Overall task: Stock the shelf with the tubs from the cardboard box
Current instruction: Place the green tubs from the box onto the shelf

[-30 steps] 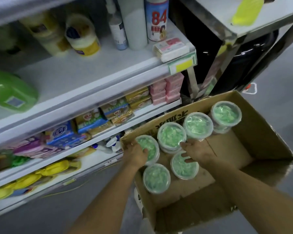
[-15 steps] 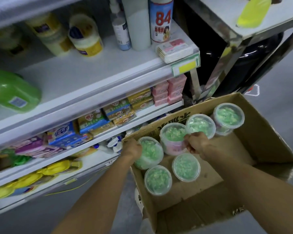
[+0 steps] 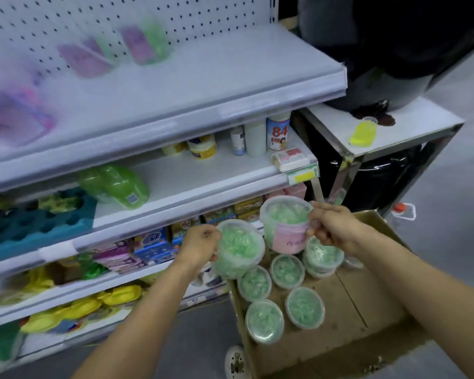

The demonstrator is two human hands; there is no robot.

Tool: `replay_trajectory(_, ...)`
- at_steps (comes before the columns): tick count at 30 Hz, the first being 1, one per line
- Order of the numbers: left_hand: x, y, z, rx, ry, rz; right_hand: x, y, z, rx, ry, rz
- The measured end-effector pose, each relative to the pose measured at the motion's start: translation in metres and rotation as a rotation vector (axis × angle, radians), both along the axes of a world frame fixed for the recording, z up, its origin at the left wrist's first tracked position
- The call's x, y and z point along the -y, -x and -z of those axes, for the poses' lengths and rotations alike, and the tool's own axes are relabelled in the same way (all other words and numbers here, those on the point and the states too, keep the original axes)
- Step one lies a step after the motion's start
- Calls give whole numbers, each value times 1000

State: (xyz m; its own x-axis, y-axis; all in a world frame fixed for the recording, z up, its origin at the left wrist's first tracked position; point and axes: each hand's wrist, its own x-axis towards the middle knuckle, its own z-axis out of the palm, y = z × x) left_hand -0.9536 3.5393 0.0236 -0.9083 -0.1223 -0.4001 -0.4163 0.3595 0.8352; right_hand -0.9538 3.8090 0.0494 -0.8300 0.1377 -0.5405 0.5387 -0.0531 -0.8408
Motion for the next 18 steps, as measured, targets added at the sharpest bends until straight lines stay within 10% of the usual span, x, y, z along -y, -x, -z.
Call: replay_trajectory(18, 79, 44, -243, -458, -164, -161, 58, 97, -238, -486, 58, -312)
